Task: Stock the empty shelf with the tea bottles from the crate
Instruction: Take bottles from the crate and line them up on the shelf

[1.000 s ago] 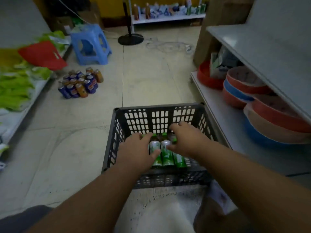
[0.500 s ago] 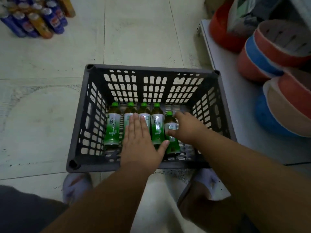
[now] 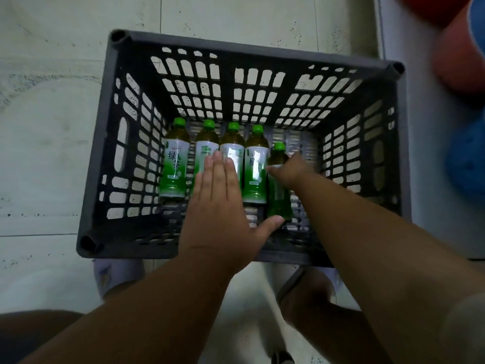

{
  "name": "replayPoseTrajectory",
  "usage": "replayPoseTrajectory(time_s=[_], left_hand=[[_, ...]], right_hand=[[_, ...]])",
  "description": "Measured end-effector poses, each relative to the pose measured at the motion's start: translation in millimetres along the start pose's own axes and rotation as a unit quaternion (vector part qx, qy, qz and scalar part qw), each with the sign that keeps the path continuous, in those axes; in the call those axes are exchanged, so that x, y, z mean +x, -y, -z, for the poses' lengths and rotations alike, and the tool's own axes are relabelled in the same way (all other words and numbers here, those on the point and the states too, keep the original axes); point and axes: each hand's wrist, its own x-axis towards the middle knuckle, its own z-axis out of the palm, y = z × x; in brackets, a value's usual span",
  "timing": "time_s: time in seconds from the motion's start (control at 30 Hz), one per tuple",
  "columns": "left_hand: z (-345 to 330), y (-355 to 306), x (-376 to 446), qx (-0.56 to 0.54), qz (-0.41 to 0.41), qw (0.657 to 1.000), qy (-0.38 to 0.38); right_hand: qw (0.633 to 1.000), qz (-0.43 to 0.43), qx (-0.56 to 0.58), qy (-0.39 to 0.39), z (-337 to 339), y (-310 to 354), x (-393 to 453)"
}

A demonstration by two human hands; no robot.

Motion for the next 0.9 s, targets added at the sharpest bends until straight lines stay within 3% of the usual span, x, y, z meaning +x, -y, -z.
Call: replayPoseTrajectory(time_s=[0.23,0.43,0.7,0.83,0.9], left_hand=[[1,0,1,-0.002,0.010,1.000,0.013],[0,1,1,0.001,0.008,1.000,0.016],[1,2,0,0.008,0.004,1.000,0.007],[20,3,-11,-0.003,-0.022,0.999,0.040],[42,-2,-21,-0.071,-0.037,0.996,0.043]], right_hand=[[0.999,-0.024,0.013,0.040,-16,-10,28],[0.983,0.043,0.162,0.070,5,-12,8],[0.952,0.143,0.246,0.115,54,15,-82],[0.943,0.190,0.265,0.069,92,21,-156],[0.941,0.216,0.255,0.044,113,23,-191]])
